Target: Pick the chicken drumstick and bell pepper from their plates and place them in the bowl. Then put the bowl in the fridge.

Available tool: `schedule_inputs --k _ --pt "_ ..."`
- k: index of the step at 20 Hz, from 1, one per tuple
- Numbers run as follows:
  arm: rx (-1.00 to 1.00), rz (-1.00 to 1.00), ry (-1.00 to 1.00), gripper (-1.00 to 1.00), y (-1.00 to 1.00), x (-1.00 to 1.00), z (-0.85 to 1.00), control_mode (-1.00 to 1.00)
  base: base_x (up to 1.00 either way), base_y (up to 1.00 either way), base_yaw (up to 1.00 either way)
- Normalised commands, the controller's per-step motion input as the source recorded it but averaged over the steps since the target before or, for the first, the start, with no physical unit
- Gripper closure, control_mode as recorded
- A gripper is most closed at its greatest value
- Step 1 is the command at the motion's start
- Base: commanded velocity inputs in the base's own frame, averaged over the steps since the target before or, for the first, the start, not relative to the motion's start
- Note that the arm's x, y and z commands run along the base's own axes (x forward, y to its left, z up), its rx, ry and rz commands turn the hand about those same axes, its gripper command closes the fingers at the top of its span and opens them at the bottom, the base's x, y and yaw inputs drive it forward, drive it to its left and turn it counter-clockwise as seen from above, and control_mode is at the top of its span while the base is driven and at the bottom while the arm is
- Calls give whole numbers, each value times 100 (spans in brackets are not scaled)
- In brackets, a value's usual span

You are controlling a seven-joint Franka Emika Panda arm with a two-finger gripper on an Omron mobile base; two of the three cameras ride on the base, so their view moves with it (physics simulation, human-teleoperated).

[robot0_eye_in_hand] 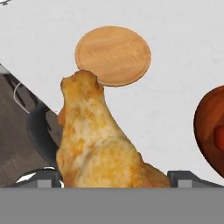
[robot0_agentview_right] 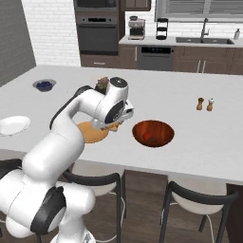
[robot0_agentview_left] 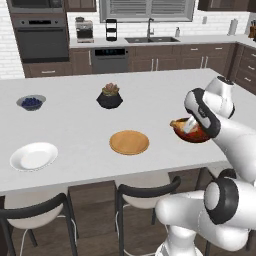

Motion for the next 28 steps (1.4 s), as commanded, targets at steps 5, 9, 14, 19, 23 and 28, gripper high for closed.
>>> schedule_inputs --k 5,9,14,19,23,28 --pt "0 -28 8 100 -100 43 0 -100 0 0 0" --pt "0 -27 18 100 -100 66 0 -100 0 0 0" --pt "0 -19 11 100 -78 71 -8 -100 0 0 0" --pt "0 -9 1 100 -53 61 -22 -100 0 0 0" --pt "0 -2 0 100 -22 53 -51 -100 0 0 0" --pt "0 0 0 100 -8 59 -47 -100 0 0 0"
